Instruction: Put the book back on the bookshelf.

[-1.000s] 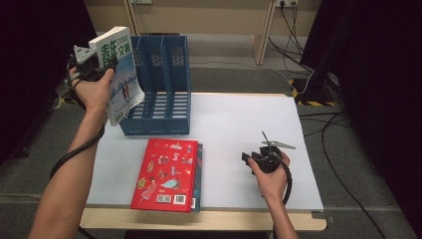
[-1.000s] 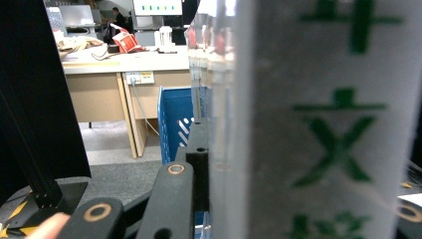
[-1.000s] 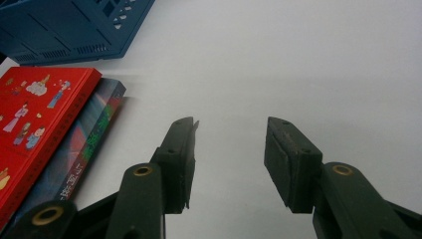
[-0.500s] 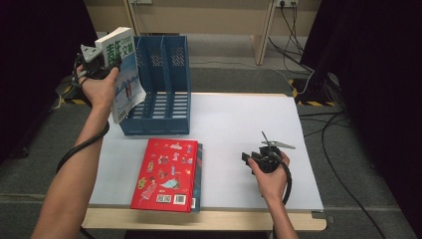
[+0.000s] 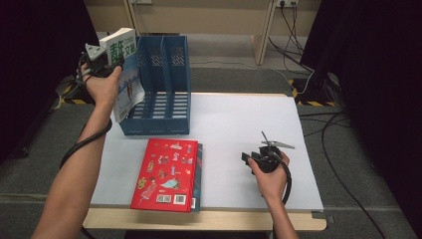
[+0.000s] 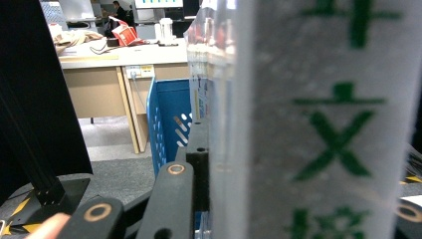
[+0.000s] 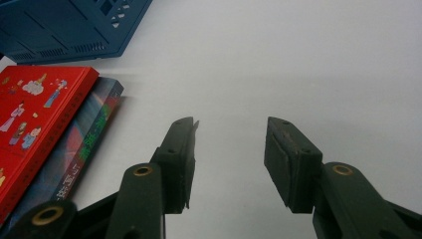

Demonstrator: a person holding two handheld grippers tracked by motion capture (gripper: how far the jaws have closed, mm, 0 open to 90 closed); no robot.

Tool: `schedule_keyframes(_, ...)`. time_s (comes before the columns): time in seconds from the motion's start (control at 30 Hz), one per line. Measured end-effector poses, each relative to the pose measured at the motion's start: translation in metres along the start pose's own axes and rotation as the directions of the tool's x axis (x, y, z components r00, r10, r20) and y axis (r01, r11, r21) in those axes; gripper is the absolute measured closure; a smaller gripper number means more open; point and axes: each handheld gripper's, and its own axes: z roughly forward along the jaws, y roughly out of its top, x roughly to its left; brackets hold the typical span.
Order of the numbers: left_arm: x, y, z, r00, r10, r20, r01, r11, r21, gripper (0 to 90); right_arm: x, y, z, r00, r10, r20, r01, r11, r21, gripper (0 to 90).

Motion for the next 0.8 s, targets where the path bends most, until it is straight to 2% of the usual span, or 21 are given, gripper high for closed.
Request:
schedule_keyframes(0.27, -0.001, 0.004, 0.007, 1.0, 0.005, 0.002, -0.005, 1.0, -0.007, 73.5, 0.0, 0.0, 0.0, 1.0, 0.007, 0.0, -0.007, 1.0, 0.003, 55.6)
schedule_keyframes(0.57, -0.003, -0.002, 0.019, 0.9999, 0.011, 0.003, -0.011, 0.9999, 0.002, 73.5, -0.001, 0.0, 0.002, 1.0, 0.009, -0.002, -0.009, 1.0, 0.003, 55.6)
schedule_keyframes(0.8, -0.002, -0.007, 0.027, 0.9996, 0.018, 0.02, -0.018, 0.9998, -0.004, 73.5, -0.002, 0.0, 0.002, 1.0, 0.008, -0.003, -0.008, 1.0, 0.001, 55.6)
